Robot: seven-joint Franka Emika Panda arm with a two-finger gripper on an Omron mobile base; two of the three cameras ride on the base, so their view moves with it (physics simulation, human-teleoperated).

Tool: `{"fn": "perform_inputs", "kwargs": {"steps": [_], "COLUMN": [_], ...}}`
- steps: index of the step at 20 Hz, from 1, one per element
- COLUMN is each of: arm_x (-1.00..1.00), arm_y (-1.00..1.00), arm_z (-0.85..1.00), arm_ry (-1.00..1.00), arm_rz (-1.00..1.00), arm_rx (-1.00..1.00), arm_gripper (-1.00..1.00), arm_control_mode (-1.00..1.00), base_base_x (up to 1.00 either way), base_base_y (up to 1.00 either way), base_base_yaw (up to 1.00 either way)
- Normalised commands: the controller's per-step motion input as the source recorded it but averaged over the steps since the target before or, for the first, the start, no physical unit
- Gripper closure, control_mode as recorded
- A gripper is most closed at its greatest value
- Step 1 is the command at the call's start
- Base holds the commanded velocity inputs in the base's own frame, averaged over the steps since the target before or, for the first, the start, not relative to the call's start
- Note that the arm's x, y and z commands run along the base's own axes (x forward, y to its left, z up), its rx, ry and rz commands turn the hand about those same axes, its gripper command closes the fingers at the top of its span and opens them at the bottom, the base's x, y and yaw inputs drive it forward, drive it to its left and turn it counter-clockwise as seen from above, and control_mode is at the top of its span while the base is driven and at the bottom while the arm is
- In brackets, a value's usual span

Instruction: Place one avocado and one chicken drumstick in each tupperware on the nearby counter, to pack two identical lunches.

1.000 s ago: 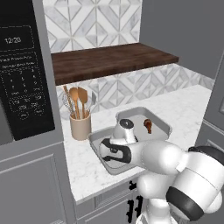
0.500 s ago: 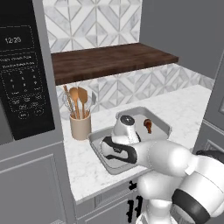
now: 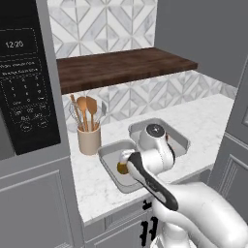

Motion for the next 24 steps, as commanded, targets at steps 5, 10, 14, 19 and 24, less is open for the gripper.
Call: {"fn": "perform_inputs", "kwargs": {"steps": [5, 10, 14, 19, 24], "arm_x": [-0.3, -0.81, -0.98, -0.87, -0.4], "arm_y": [-0.93, -0.49, -0.03, 0.03, 0.0], "arm_z": [0.8, 0.91, -0.05, -0.7, -0.32], "arm_ry": [-0.19, -0.09, 0.0, 0.0, 0.0], "arm_rz": [-0.33, -0.07, 0.01, 0.06, 0.0], "arm_rx": [0.0, 0.07, 0.01, -0.03, 0.0], "arm_gripper": [-1.0, -1.0, -1.0, -1.0, -1.0], "arm_control_mode": [-1.0, -1.0, -1.0, -1.0, 1.0], "base_base_x": [0.0, 0.0, 0.0, 0.0, -0.31], "base_base_y": [0.0, 0.0, 0.0, 0.0, 0.0], "base_base_yaw": [0.0, 0.0, 0.0, 0.0, 0.0]}}
